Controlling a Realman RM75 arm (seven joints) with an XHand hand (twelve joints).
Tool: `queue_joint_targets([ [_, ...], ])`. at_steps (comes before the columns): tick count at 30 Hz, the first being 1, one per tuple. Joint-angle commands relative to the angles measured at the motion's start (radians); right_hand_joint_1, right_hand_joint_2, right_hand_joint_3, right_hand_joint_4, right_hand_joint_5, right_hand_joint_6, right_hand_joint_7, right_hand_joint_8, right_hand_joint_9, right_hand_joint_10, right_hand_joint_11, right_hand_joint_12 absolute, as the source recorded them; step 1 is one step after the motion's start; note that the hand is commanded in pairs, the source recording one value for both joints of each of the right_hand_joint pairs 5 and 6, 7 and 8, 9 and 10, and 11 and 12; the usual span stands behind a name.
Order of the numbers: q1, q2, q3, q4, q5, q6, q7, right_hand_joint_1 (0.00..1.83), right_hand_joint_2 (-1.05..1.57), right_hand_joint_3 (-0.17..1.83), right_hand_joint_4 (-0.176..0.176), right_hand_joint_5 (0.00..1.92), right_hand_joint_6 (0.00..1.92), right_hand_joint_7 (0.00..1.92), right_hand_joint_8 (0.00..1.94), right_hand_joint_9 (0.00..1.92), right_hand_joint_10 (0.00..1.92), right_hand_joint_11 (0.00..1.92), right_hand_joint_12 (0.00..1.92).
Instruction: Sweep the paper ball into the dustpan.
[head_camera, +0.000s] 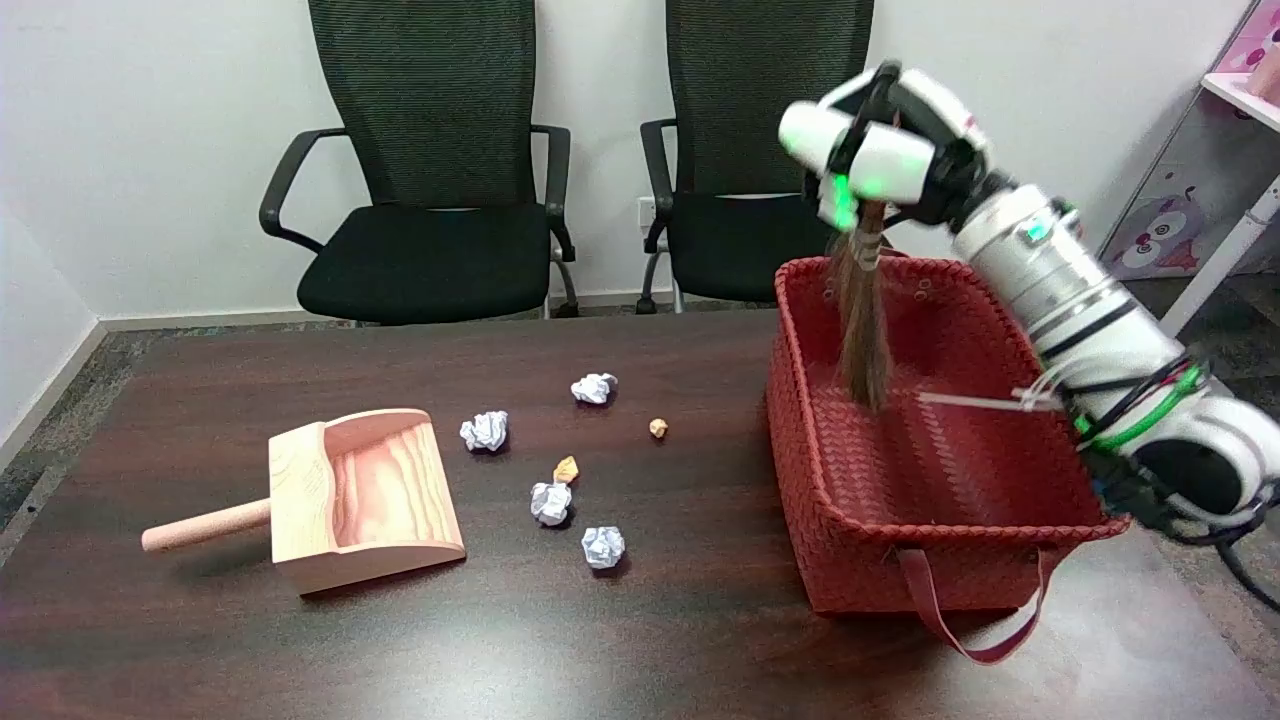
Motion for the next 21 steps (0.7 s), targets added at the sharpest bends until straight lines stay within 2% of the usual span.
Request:
queue_joint_targets([
  [1,0.002,0.148,0.262,-0.147,0.261,0.110,-0.057,0.97,1.28,0.99,0.176,1.92,1.92,1.92,1.92,1.92,1.92,1.92,1.92],
  [6,0.005,0.232,0.209,-0.156,0.371,0.077,-0.052,0.96,1.24,1.08,0.176,1.92,1.92,1.92,1.92,1.92,1.92,1.92,1.92],
  [13,0.014,0.234,0.174,-0.156,0.418,0.087,-0.051,0.96,1.18,1.21,0.176,1.92,1.92,1.92,1.92,1.92,1.92,1.92,1.92],
  [17,0.028,0.236,0.145,-0.159,0.425,0.096,-0.026,0.94,1.14,1.21,0.176,1.92,1.92,1.92,1.92,1.92,1.92,1.92,1.92],
  [18,0.049,0.237,0.123,-0.159,0.417,0.097,-0.009,0.94,1.13,1.22,0.176,1.92,1.92,1.92,1.92,1.92,1.92,1.92,1.92],
  [21,0.210,0.244,-0.082,-0.150,0.409,0.088,0.015,0.93,1.08,1.25,0.176,1.92,1.92,1.92,1.92,1.92,1.92,1.92,1.92],
])
